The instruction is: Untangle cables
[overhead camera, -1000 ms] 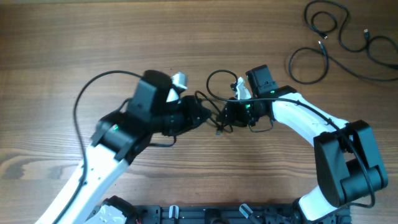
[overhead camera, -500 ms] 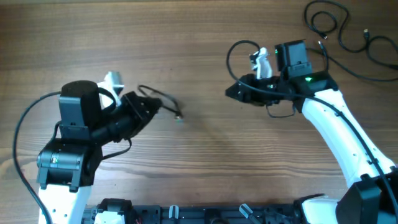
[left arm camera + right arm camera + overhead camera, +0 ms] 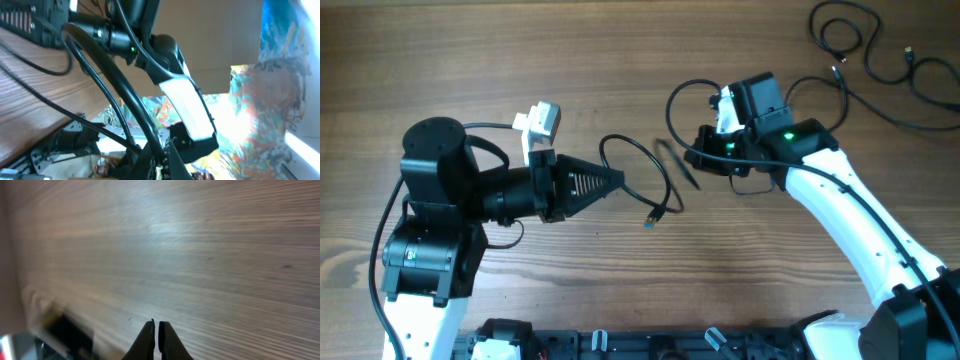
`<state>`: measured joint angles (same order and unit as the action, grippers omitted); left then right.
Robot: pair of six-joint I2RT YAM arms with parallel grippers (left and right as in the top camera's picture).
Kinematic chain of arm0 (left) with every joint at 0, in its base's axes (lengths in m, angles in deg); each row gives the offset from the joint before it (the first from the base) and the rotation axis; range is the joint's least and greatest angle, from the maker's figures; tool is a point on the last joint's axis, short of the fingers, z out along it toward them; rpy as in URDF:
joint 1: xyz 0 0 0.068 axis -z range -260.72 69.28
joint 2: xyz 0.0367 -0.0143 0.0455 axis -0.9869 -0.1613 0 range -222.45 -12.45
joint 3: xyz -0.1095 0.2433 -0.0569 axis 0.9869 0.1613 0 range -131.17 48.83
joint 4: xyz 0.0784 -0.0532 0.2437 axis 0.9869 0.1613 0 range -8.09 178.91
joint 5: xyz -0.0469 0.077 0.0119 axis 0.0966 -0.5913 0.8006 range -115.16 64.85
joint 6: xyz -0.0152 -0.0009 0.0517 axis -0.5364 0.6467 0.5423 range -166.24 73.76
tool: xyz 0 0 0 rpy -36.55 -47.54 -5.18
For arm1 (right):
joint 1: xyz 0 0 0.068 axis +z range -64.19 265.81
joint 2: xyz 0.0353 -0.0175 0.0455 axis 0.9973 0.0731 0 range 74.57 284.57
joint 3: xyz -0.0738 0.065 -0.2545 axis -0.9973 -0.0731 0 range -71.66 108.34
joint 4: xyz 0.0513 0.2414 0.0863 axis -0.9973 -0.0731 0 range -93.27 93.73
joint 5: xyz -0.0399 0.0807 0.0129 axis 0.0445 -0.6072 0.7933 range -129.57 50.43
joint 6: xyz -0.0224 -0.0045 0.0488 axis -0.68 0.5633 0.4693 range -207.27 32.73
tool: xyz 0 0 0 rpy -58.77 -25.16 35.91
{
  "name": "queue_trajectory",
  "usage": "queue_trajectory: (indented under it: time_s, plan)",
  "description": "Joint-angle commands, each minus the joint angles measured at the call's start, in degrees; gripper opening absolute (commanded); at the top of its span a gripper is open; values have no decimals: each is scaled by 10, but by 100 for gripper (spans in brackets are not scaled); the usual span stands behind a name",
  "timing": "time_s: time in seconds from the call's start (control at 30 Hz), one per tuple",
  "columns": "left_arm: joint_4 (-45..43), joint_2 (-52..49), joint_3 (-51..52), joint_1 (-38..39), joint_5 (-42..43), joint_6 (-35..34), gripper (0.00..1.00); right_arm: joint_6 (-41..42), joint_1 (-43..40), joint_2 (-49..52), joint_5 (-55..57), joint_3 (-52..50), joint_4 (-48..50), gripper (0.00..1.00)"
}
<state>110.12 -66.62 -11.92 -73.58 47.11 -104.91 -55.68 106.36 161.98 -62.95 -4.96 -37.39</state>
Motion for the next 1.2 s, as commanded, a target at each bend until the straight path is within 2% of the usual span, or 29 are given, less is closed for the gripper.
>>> queue_trajectory:
  time_s: [0.0, 0.03, 0.13, 0.17, 0.27, 0.33, 0.5, 0.63, 0.67, 0.7, 0.73, 0.77, 0.8, 0.9, 1.07, 1.17]
  plan:
    - [-3, -2, -4, 1, 12, -5, 4, -45, -44, 3, -66, 7, 0, 17]
    - [-3, -5, -4, 1, -3, -5, 4, -76, -55, 3, -114, 8, 3, 23]
    - [5, -33, -4, 1, -23, 1, 4, -142, -117, -2, -266, 9, -6, 33]
    - [24, -51, -4, 1, -23, 13, 4, -177, -128, -3, -315, 9, -12, 46]
    - [49, -93, -4, 3, -23, 19, 4, -268, -115, -3, -358, 9, -31, 66]
    - [48, -111, -4, 13, -23, 18, 4, -305, -97, -3, -355, 9, -37, 67]
    - [45, -115, -4, 19, -23, 14, 4, -299, -58, -3, -332, 9, -42, 67]
    - [45, -115, -4, 20, -13, 12, 4, -236, -12, -3, -179, 7, -51, 58]
    - [45, -115, -4, 20, -5, 12, 4, -235, -5, -3, -175, 7, -51, 51]
    - [45, -115, -4, 20, 4, 12, 4, -235, 0, -3, -173, 7, -51, 37]
    - [45, -115, -4, 20, 6, 12, 4, -228, 0, -3, -161, 7, -51, 19]
    - [43, -115, -4, 20, 6, 12, 4, -189, -1, -3, -113, 7, -53, 8]
    - [41, -115, -4, 20, 5, 12, 4, -153, -3, -3, -59, 7, -56, 4]
    - [26, -115, -4, 20, -35, 28, 11, -70, -24, -3, 80, 7, -80, 4]
    - [38, -115, -4, 20, -202, 30, 13, -62, -89, -9, 97, 8, -104, 4]
    - [103, -115, -4, 12, -332, 30, 11, -77, -133, -38, 96, 14, -118, 4]
